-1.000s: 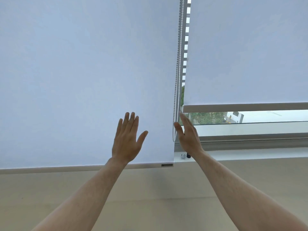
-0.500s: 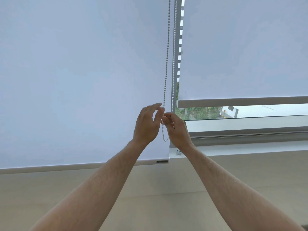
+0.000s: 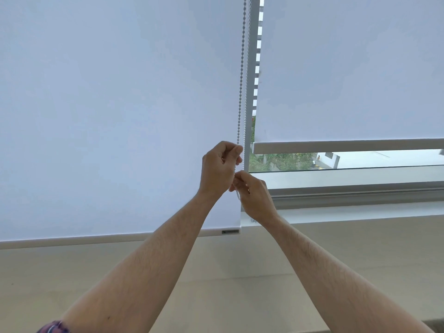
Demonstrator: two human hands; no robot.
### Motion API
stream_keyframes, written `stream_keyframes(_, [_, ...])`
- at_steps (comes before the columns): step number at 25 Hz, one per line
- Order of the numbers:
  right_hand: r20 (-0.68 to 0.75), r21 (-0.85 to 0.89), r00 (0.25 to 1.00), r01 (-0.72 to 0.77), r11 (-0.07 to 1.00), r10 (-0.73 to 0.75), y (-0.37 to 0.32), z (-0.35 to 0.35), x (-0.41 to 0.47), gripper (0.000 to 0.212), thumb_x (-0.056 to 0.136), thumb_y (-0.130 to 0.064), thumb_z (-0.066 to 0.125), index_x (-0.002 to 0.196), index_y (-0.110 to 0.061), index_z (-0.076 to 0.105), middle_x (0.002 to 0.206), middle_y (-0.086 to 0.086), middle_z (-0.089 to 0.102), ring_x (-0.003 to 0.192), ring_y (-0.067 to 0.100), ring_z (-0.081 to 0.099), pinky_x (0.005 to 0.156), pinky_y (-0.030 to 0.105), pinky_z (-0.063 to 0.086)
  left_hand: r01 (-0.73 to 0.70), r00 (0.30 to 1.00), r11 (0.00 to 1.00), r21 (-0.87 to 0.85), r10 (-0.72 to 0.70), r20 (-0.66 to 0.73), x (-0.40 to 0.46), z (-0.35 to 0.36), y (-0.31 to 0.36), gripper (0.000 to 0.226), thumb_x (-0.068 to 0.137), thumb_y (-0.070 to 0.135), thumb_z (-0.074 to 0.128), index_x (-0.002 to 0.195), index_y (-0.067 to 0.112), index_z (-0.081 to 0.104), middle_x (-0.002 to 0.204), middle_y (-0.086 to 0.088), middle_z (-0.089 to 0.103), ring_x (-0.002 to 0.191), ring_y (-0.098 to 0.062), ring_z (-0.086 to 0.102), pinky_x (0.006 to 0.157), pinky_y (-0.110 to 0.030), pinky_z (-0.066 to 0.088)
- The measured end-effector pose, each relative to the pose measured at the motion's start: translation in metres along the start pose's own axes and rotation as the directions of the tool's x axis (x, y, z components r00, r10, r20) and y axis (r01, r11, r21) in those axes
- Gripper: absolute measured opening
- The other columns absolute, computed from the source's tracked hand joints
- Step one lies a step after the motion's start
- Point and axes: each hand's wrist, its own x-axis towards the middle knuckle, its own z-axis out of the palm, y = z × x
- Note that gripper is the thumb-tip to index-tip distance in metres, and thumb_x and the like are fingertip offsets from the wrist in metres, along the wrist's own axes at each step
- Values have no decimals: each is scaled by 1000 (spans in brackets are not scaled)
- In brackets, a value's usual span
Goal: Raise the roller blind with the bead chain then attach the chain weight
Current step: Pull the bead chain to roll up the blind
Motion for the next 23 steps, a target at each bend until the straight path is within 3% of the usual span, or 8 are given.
stream_keyframes(3, [14, 51, 999, -41, 998, 40, 1, -11, 2, 17, 96, -15, 58, 86, -21, 70, 82, -13, 71, 74, -6, 63, 68, 8, 44, 5, 1000, 1000, 27, -4, -16, -1, -2, -7, 17, 94, 18, 61, 81, 7, 62, 65, -2, 66, 59, -24, 61, 58, -28, 51])
stream_keyframes(7, [-123, 298, 991, -18, 954, 58, -12, -36, 19, 24, 94, -22, 49, 102, -19, 72, 94, 2, 75, 91, 11, 68, 80, 28, 51, -25, 1000, 999, 39, 25, 4, -9, 2, -11, 16, 94, 17, 60, 78, 16, 61, 63, 6, 65, 63, -18, 64, 62, -27, 52])
stream_keyframes(11, [-142, 292, 990, 50, 955, -8, -43, -41, 43, 30, 101, -39, 41, 103, -27, 68, 83, -4, 73, 80, 11, 68, 71, 26, 52, 11, 999, 999, 44, -13, 47, -31, 12, -29, 18, 93, 14, 61, 76, 13, 60, 64, 3, 65, 63, -17, 63, 63, -23, 49])
stream_keyframes(15, [-198, 265, 980, 69, 962, -16, -57, -34, 52, 28, 103, -26, 42, 86, -25, 65, 61, -10, 66, 63, 12, 61, 61, 24, 49, 42, 995, 996, 82, -49, 84, -52, 20, -42, 18, 94, 15, 60, 76, 13, 60, 64, 3, 64, 60, -6, 58, 60, -17, 45])
stream_keyframes(18, [-230, 200, 973, 63, 978, -16, -51, -30, 44, 34, 102, -16, 41, 72, -25, 56, 52, -10, 53, 54, 16, 50, 56, 31, 44, 13, 992, 995, 103, -25, 123, -56, 20, -47, 18, 93, 15, 62, 75, 16, 61, 65, 4, 65, 62, -9, 60, 60, -24, 47])
stream_keyframes(21, [-248, 179, 969, 39, 983, 7, -44, -23, 31, 36, 102, -20, 42, 68, -26, 52, 49, -11, 48, 49, 9, 45, 52, 23, 42, -91, 969, 990, 109, 63, 240, -59, 9, -53, 11, 90, 19, 64, 80, 16, 67, 74, 5, 69, 71, -7, 63, 65, -25, 50])
stream_keyframes(23, [-251, 160, 968, 21, 987, 20, -36, -20, 23, 37, 103, -23, 42, 68, -24, 52, 49, -10, 48, 47, 6, 44, 51, 19, 40, -111, 966, 993, 42, 97, 241, -61, -1, -55, 14, 88, 19, 59, 91, 16, 72, 87, 3, 73, 83, -8, 66, 75, -23, 50])
